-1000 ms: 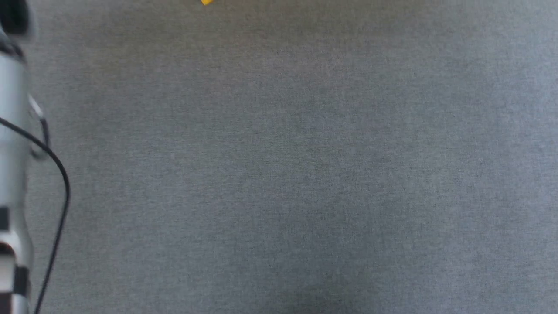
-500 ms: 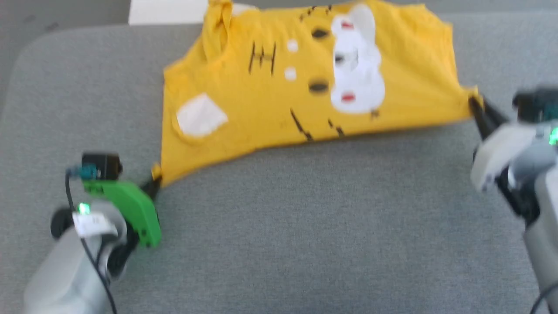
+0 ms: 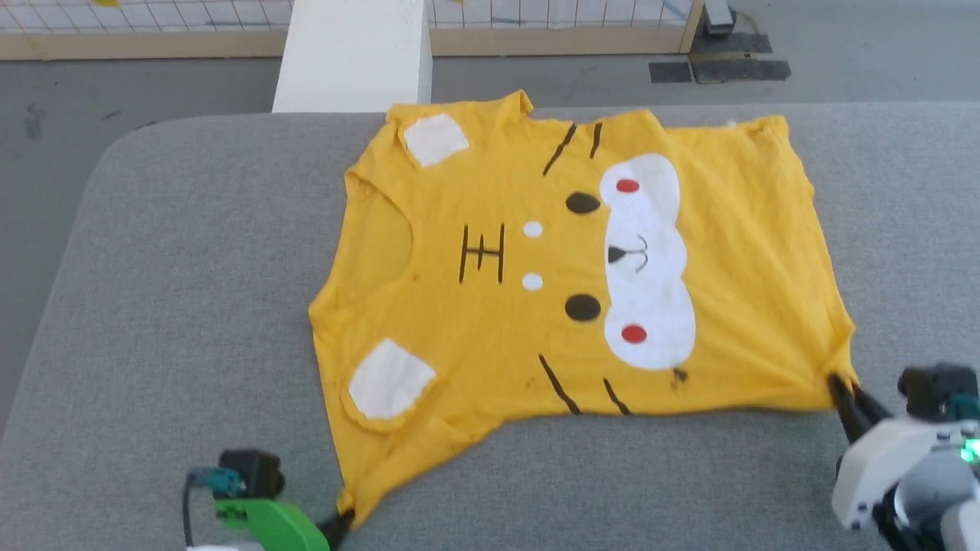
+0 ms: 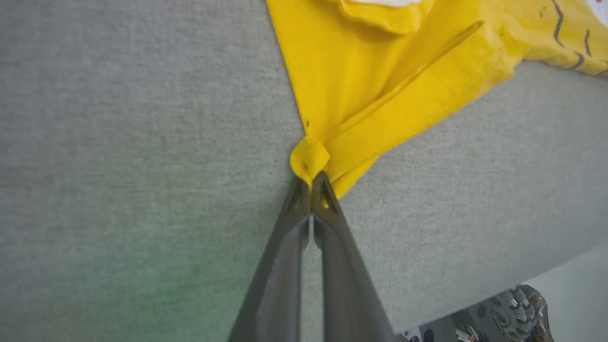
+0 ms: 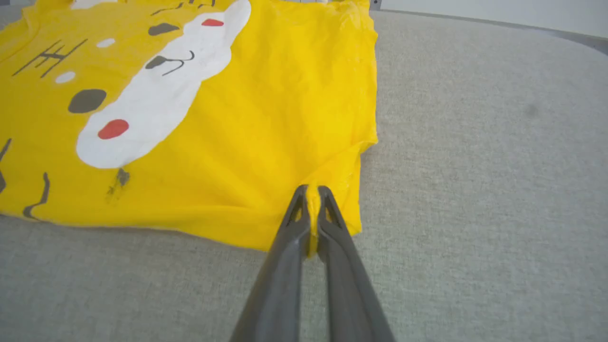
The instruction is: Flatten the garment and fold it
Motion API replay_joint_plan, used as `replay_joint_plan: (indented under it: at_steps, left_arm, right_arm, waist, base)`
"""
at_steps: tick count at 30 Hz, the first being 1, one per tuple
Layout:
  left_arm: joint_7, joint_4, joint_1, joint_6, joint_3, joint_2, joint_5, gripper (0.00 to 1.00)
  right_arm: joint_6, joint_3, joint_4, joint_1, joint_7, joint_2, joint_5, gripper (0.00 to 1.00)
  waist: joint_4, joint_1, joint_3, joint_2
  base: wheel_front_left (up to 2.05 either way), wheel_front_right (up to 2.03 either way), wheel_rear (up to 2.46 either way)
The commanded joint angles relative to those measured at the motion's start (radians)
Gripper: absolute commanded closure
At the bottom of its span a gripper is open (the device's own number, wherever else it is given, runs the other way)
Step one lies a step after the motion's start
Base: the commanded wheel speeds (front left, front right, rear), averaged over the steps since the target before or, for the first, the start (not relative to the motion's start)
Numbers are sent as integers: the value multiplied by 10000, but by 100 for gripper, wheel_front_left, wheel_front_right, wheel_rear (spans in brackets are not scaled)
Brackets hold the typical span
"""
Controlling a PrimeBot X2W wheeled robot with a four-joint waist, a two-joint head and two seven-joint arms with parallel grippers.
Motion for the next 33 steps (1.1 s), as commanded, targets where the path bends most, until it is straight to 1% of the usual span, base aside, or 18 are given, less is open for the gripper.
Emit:
replay_joint_plan:
  at_steps: [1, 6, 9, 13, 14, 18, 20, 22, 24, 26, 28, 30, 33]
  left_arm:
    - [352, -5, 677, 172, -302, 73, -101, 100]
    - [818, -711, 1451, 430, -626, 321, -132, 100]
    - [374, -881, 1595, 593, -578, 470, 255, 100]
    - [-903, -885, 1347, 680, -477, 591, 1261, 100]
    - [-1420, -836, 1180, 733, -461, 625, 1710, 100]
    - [-3253, -675, 505, 733, -435, 490, 2918, 100]
    - [-4084, -504, 123, 654, -438, 418, 3385, 100]
    - [-4647, -384, -381, 566, -476, 325, 3768, 100]
    - [-4955, -401, -947, 517, -521, 246, 4104, 100]
    - [-4983, -470, -1590, 454, -541, 230, 4364, 100]
    - [-4796, -558, -2303, 292, -574, 285, 4558, 100]
    - [-4552, -600, -3023, 46, -604, 357, 4674, 100]
    - [-4265, -449, -4175, -513, -643, 470, 4743, 100]
  right_arm:
    - [-15, -142, -163, 396, 205, 70, -75, 100]
    - [-15, -723, -658, 1438, 1047, 319, -221, 100]
    - [-15, -1091, -962, 1722, 1130, 496, -365, 100]
    - [-15, -1425, -1267, 1905, 896, 868, -506, 100]
    - [-15, -1434, -1350, 1926, 753, 935, -563, 100]
    - [-15, -1517, -1573, 1867, 28, 1148, -770, 100]
    - [-15, -1478, -1654, 1765, -265, 1194, -849, 100]
    - [-15, -1419, -1712, 1609, -417, 1201, -890, 100]
    - [-15, -1324, -1763, 1401, -433, 1151, -925, 100]
    - [-15, -1228, -1825, 1131, -363, 1073, -935, 100]
    - [-15, -1177, -1850, 797, -227, 996, -921, 100]
    - [-15, -1119, -1844, 381, -92, 910, -923, 100]
    - [-15, -960, -1674, -305, 203, 690, -904, 100]
  waist:
    - [31, 1, -58, -1]
    - [6, 1, -40, -1]
    - [-5, 1, 22, -1]
    - [5, 1, 100, -1]
    - [5, 1, 119, -1]
    - [2, 1, 198, -1]
    - [-12, 1, 248, -1]
    - [-36, 1, 316, -1]
    - [-60, 1, 394, -1]
    - [-93, 1, 505, -1]
    - [-138, 1, 645, -1]
    - [-207, 1, 848, -1]
    - [-294, 1, 1201, -1]
  base:
    - [0, 0, 0]
    - [0, 0, 0]
    - [0, 0, 0]
    - [0, 0, 0]
    - [0, 0, 0]
    - [0, 0, 0]
    - [0, 0, 0]
    - [0, 0, 0]
    - [0, 0, 0]
    - [0, 0, 0]
    - [0, 0, 0]
    - [0, 0, 0]
    - [0, 0, 0]
